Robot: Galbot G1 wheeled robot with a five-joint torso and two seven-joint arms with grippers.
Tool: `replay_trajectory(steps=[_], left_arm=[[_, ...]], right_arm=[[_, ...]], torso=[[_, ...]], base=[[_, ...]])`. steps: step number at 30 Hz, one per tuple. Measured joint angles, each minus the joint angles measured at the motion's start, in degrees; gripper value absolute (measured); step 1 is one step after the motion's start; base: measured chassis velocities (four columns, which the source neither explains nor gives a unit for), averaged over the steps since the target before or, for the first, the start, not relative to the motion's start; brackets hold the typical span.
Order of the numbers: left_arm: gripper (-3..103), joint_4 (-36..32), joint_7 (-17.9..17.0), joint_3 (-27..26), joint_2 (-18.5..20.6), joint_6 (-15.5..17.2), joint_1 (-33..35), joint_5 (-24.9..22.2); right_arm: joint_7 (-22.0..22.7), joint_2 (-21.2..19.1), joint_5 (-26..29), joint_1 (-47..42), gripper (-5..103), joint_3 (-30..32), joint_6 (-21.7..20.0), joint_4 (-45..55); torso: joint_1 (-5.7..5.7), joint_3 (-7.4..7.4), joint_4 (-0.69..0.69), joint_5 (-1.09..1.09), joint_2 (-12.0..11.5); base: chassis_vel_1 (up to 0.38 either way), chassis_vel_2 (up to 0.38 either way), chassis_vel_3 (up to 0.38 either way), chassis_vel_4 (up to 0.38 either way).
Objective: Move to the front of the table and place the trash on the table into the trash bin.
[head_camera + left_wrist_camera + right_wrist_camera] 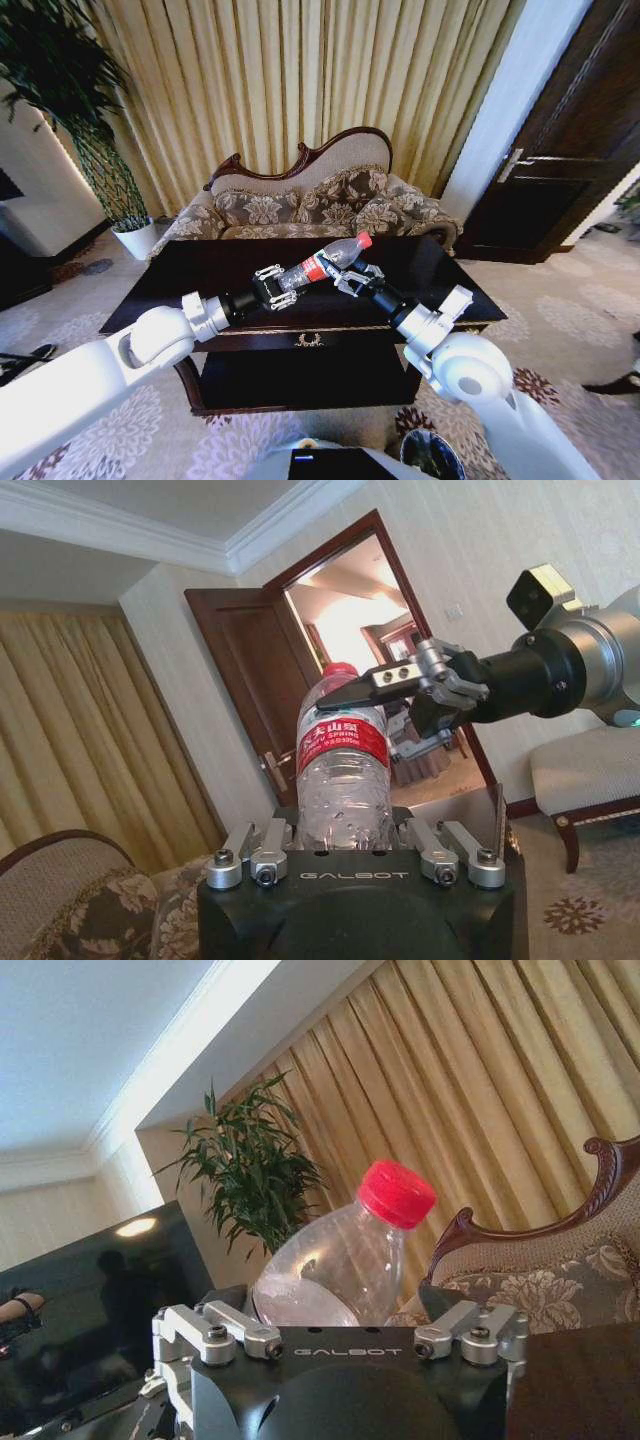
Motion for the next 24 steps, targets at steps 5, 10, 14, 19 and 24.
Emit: replay_trajectory(steps=[5, 10, 14, 19, 24], left_arm=[[41, -0.1, 0.07, -0.34, 0.06, 0.01, 0.54, 0.05], [41, 0.36, 0.34, -0.41, -0.14, -0.08, 0.61, 0.21], [41, 0.52, 0.31, -0.56, -0.16, -0.19, 0.93, 0.27], [41, -0.15, -1.6, -1.74, 0.03, 0.11, 2.36, 0.33], [54, -1.02, -3.55, -4.75, 0.82, 0.51, 5.56, 0.19]], right_arm=[[-0.06, -0.06, -0.3, -0.19, 77, 0.1, 0.04, 0.24], [-0.08, -0.15, -0.4, -0.21, 63, 0.18, 0.04, 0.13], [-0.1, -0.02, -0.53, -0.31, 54, 0.17, 0.13, -0.05], [-0.12, 0.04, -0.81, -0.23, 46, 0.18, 0.24, -0.3], [0.08, 0.47, -1.51, -0.25, 44, 0.33, 0.43, -1.2]], torso=[[0.0, 0.0, 0.0, 0.0, 0.0], [0.0, 0.0, 0.0, 0.0, 0.0], [0.0, 0.0, 0.0, 0.0, 0.0], [0.0, 0.0, 0.0, 0.0, 0.0], [0.0, 0.0, 0.0, 0.0, 0.0]], base=[[0.0, 0.0, 0.0, 0.0], [0.0, 0.0, 0.0, 0.0], [0.0, 0.0, 0.0, 0.0], [0.0, 0.0, 0.0, 0.0], [0.0, 0.0, 0.0, 0.0]])
